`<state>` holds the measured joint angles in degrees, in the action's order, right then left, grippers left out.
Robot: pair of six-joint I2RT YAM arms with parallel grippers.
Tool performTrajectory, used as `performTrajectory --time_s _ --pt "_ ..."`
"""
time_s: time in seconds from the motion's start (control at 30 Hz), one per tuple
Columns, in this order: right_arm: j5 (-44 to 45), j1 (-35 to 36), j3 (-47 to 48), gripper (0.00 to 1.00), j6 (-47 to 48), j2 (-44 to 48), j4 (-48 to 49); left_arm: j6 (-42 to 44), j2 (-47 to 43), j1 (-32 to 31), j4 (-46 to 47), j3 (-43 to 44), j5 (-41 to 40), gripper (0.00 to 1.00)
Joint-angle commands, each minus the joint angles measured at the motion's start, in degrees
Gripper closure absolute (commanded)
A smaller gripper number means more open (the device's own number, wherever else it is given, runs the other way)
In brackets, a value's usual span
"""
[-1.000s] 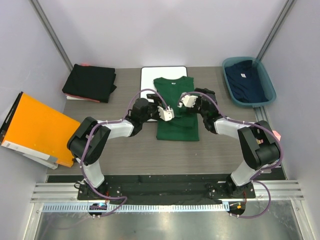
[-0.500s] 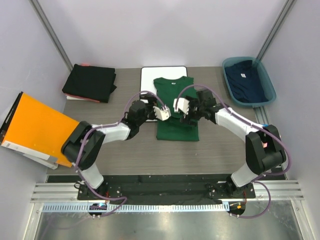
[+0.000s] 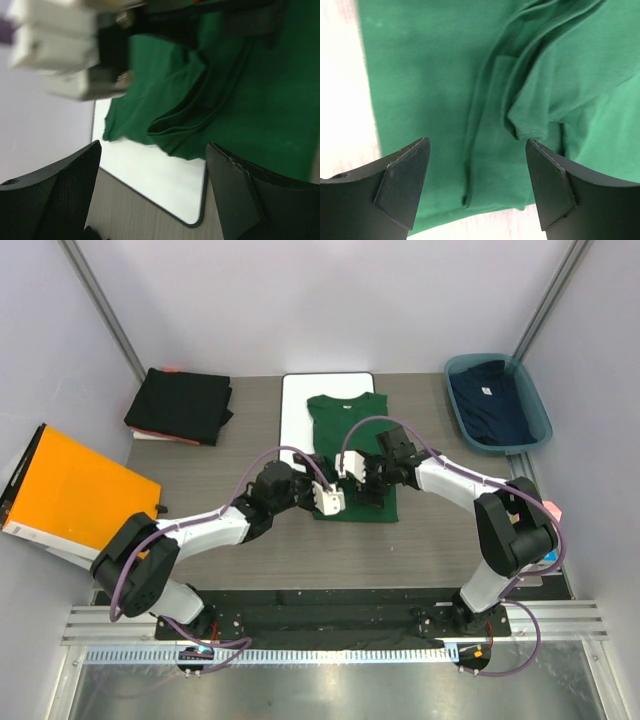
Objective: Fold and stack the t-shirts
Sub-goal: Fold the folded rectangular tshirt in 1/3 of the way
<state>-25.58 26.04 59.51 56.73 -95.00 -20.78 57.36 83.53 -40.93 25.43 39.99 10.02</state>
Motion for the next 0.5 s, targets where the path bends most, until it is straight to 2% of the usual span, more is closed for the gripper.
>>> performTrajectory --time_s 0.0,0.13,0.47 --pt "2.5 0.3 0.6 0.18 -0.7 -1.1 6.8 -2.3 1.0 -2.2 1.5 -1.2 2.2 0.15" --pt "5.5 0.4 1.0 0.19 -0.8 -2.3 11.7 -3.0 3.4 -3.1 3.5 -0.7 2.1 0.16" --pt "6.9 0.8 2.4 0.19 -0.2 -5.2 13.9 -3.7 8.5 -3.3 8.4 -0.4 1.8 0.16"
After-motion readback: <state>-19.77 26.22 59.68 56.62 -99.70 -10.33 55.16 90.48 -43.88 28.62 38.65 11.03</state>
